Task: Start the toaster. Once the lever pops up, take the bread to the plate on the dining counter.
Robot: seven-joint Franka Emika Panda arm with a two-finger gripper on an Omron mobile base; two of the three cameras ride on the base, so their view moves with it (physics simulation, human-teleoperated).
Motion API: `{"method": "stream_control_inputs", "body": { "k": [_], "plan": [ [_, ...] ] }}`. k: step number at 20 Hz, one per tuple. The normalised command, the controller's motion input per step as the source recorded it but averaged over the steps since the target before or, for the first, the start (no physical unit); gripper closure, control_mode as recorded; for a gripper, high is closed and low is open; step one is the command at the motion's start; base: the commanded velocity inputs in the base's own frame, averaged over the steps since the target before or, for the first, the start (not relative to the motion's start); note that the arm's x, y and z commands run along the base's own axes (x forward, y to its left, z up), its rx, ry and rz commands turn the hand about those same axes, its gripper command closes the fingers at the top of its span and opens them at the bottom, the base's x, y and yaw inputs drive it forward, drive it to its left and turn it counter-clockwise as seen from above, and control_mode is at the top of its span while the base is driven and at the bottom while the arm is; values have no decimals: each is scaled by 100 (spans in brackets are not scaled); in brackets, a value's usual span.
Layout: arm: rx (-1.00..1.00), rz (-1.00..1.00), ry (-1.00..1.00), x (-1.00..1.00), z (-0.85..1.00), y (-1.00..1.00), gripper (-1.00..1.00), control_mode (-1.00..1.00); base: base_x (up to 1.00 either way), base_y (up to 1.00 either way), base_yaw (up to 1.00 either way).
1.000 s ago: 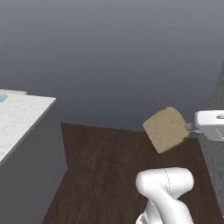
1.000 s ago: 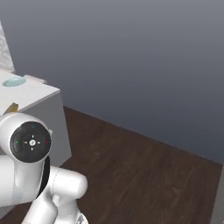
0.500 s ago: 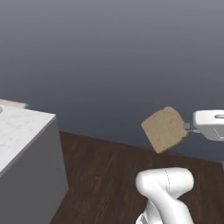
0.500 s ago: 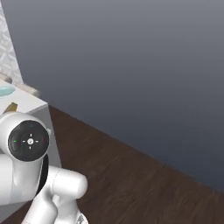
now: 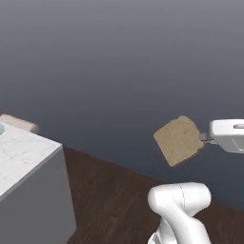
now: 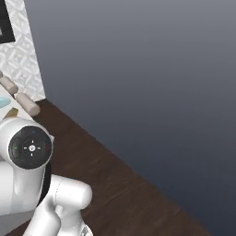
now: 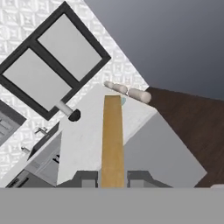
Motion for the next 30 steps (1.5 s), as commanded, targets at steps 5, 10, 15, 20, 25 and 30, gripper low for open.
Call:
{"method": "stream_control_inputs", "body": {
  "k": [5,10,15,20,25,30],
  "plan": [
    [0,0,0,0,0,0,100,100,100,-5,54],
    [0,0,0,0,0,0,100,100,100,-6,56],
    [0,0,0,0,0,0,100,100,100,-48,50],
    [0,0,0,0,0,0,100,100,91,-65,49],
    [0,0,0,0,0,0,100,100,100,-32,59],
    [0,0,0,0,0,0,100,100,96,-38,63]
  ]
}}
